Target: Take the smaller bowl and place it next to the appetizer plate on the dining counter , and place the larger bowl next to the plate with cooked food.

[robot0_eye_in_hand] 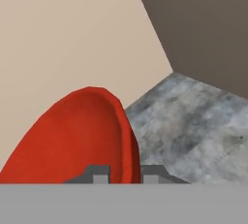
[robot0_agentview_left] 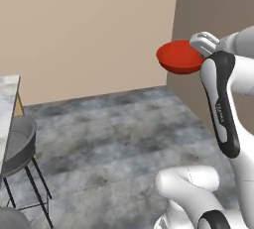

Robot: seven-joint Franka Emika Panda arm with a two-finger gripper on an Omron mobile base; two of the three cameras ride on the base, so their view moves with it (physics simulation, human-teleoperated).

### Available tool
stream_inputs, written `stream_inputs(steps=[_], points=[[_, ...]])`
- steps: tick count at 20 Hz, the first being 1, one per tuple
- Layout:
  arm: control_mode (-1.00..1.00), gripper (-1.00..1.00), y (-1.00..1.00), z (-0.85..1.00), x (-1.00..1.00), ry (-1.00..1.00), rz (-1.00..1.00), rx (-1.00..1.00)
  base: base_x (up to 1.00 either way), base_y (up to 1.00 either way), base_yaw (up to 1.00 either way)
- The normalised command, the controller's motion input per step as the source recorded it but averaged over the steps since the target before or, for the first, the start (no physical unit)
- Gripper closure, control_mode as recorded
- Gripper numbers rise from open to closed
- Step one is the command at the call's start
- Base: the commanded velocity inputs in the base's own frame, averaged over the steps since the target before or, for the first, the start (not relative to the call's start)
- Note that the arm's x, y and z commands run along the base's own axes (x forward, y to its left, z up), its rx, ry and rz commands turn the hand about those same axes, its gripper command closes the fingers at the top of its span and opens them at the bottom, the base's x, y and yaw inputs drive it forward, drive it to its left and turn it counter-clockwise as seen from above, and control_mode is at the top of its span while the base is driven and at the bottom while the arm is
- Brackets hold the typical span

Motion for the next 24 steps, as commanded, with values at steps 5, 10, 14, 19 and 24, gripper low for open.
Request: stream_inputs(steps=[5, 10, 14, 19, 24], points=[[1.00, 1.00, 0.00, 0.00, 0.00, 0.00, 0.00, 0.00, 1.00, 0.00, 0.15], [1.00, 1.00, 0.00, 0.00, 0.00, 0.00, 0.00, 0.00, 1.00, 0.00, 0.26], [1.00, 1.00, 0.00, 0.00, 0.00, 0.00, 0.00, 0.00, 1.00, 0.00, 0.33], [1.00, 1.00, 0.00, 0.00, 0.00, 0.00, 0.00, 0.00, 1.00, -0.03, 0.33], [1.00, 1.00, 0.00, 0.00, 0.00, 0.00, 0.00, 0.00, 1.00, -0.12, 0.29]])
